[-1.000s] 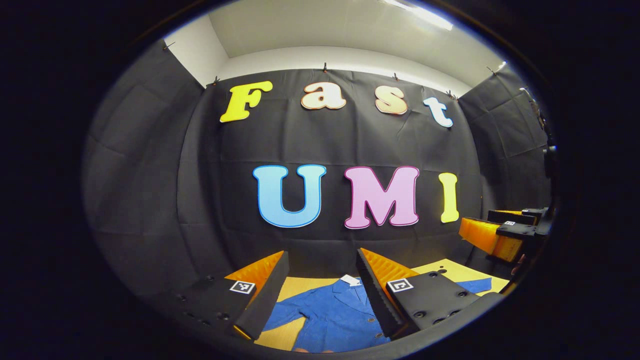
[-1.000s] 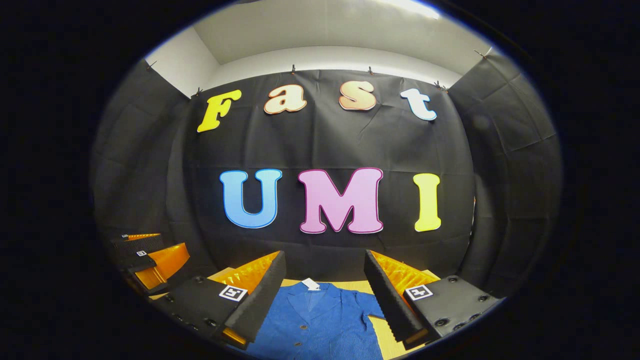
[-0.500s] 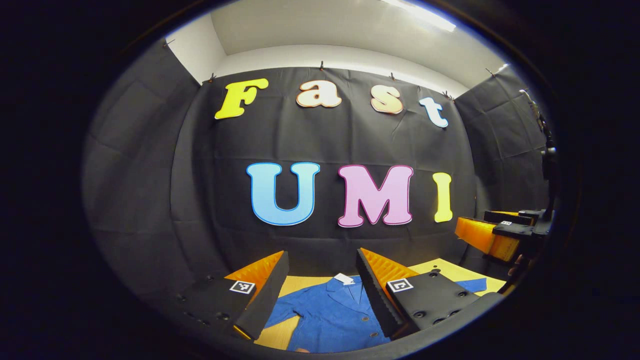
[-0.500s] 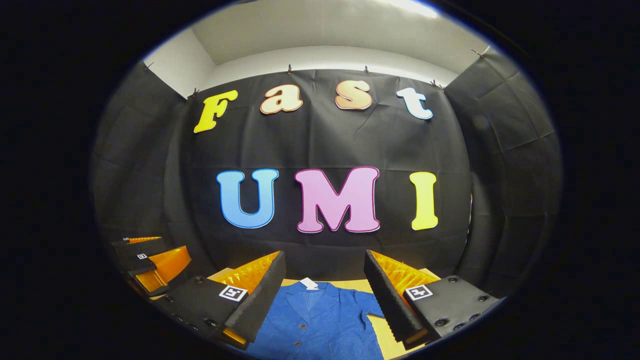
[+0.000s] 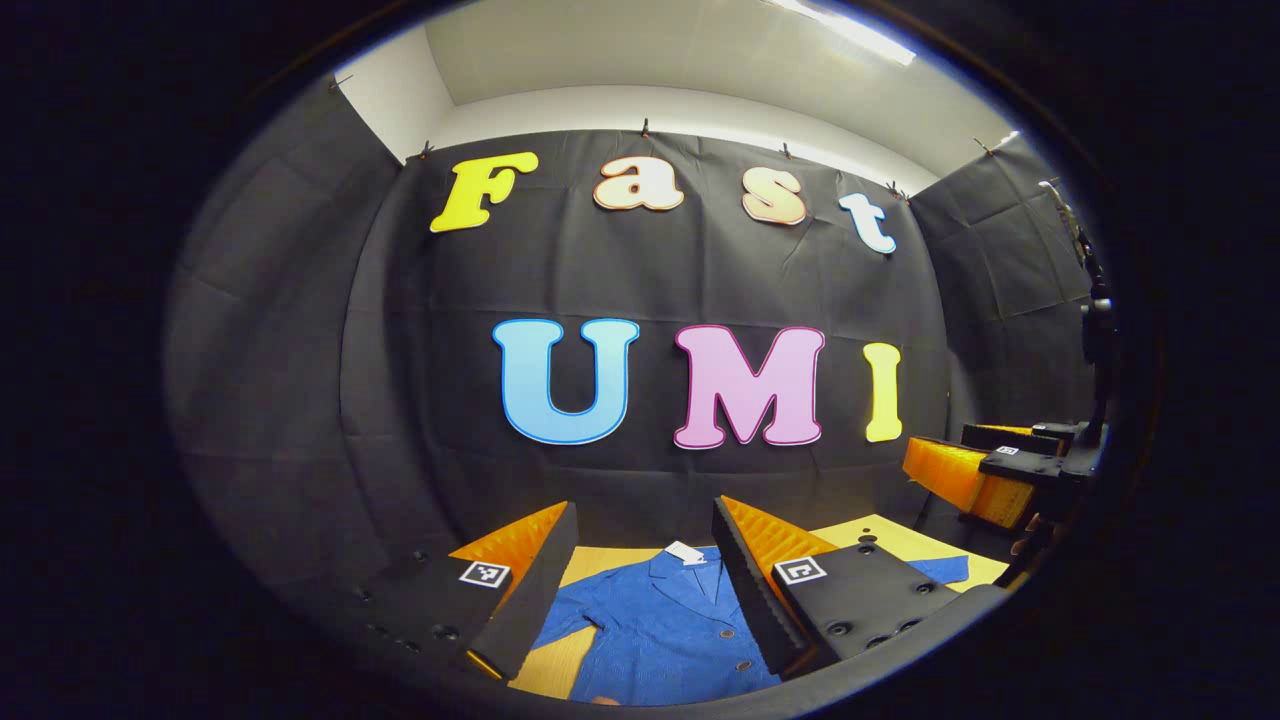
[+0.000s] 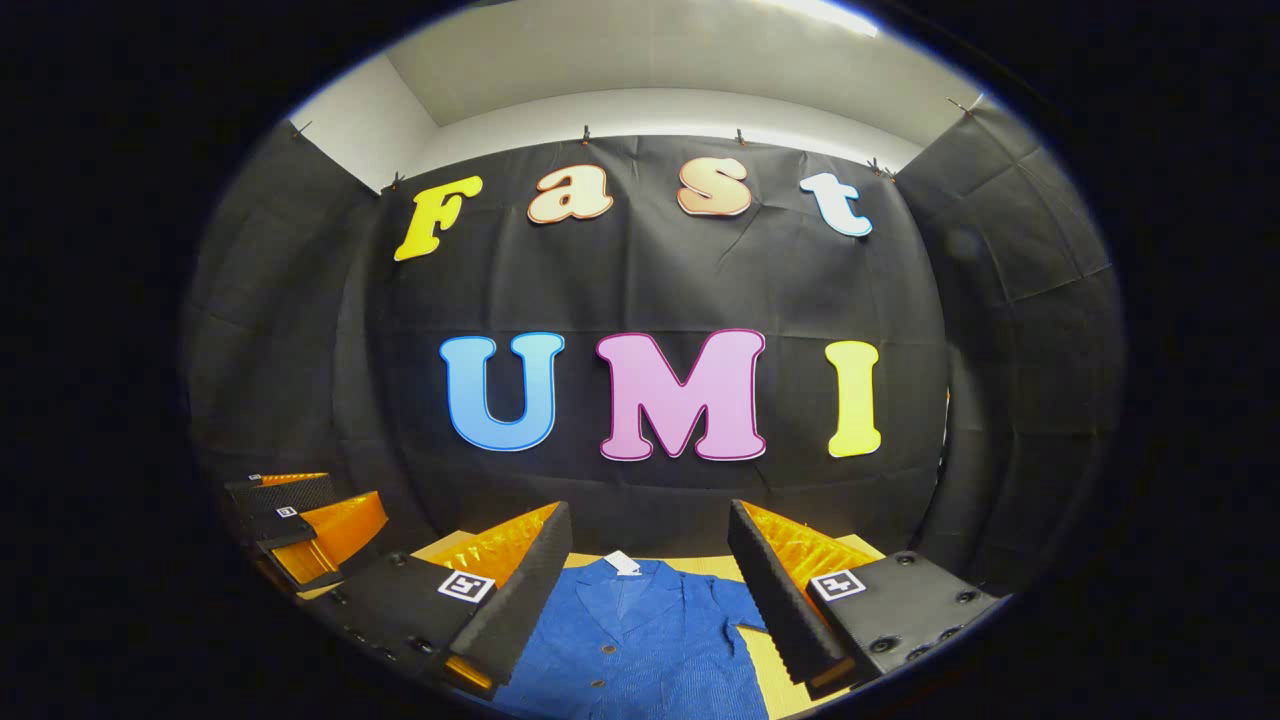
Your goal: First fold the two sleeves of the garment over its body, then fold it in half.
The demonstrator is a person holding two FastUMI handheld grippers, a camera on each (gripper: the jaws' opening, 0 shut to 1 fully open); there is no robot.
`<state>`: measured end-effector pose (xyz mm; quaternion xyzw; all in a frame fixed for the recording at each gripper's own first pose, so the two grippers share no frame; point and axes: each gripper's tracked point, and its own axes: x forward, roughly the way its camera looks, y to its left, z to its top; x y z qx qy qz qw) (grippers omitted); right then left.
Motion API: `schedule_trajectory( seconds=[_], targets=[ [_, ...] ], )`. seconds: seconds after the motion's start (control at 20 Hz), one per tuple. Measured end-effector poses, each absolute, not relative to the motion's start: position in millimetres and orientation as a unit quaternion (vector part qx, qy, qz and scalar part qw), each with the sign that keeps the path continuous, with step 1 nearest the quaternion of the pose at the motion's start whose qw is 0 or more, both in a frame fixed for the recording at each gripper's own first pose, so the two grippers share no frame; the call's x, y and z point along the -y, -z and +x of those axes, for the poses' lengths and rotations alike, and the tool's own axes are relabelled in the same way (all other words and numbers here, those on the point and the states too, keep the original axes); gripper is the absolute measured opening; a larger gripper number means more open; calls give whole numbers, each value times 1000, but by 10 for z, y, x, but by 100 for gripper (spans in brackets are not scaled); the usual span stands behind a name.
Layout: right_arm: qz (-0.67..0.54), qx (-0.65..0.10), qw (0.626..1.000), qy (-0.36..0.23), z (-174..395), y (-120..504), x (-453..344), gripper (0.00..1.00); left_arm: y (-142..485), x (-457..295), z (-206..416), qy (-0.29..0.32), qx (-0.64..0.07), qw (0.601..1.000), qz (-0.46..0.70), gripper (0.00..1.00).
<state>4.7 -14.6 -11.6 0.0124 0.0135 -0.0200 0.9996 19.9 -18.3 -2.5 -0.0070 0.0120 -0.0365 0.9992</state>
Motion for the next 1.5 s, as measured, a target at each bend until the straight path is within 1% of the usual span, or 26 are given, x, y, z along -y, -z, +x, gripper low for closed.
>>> schedule_trajectory(
  seconds=[0.45, 0.75, 0.8, 0.9, 0.95, 1.0, 1.05, 1.15, 1.2, 1.25, 1.3, 1.35, 1.45, 1.5],
  targets=[
    [8, -12, 1000, 27, 77, 126, 235, 99, 47, 187, 221, 38, -14, 999, -3, 78],
    [2, -23, 999, 24, 365, 231, 325, 99, 62, 199, 270, 36, -17, 999, -5, 78],
    [-2, -27, 999, 22, 437, 287, 345, 91, 55, 205, 293, 34, -17, 999, -4, 78],
    [-4, -38, 999, 23, 579, 396, 431, 91, 52, 244, 349, 33, -20, 999, -5, 78],
    [0, -44, 999, 23, 645, 450, 472, 99, 74, 258, 372, 32, -22, 999, -3, 78],
    [5, -52, 998, 28, 718, 520, 548, 99, 77, 268, 387, 30, -23, 999, -1, 78],
    [12, -63, 997, 36, 785, 605, 652, 91, 84, 281, 410, 26, -24, 999, 1, 78],
    [26, -89, 994, 63, 930, 822, 951, 91, 106, 330, 462, 21, -26, 999, 1, 78],
    [24, -112, 989, 91, 1017, 1042, 1251, 99, 137, 370, 501, 17, -31, 999, 1, 78],
    [10, -146, 981, 126, 1060, 1302, 1613, 99, 185, 426, 546, 13, -39, 999, 1, 78],
    [9, -194, 968, 158, 1065, 1715, 2084, 99, 235, 503, 586, 11, -46, 999, -1, 78],
    [10, -220, 959, 177, 1039, 1946, 2360, 99, 266, 595, 630, 9, -51, 999, -2, 78],
    [25, -286, 929, 234, 842, 2496, 3096, 100, 351, 783, 748, -1, -64, 998, -5, 80],
    [12, -332, 907, 258, 680, 2846, 3499, 100, 396, 933, 816, -4, -71, 997, -12, 78]
  ],
)
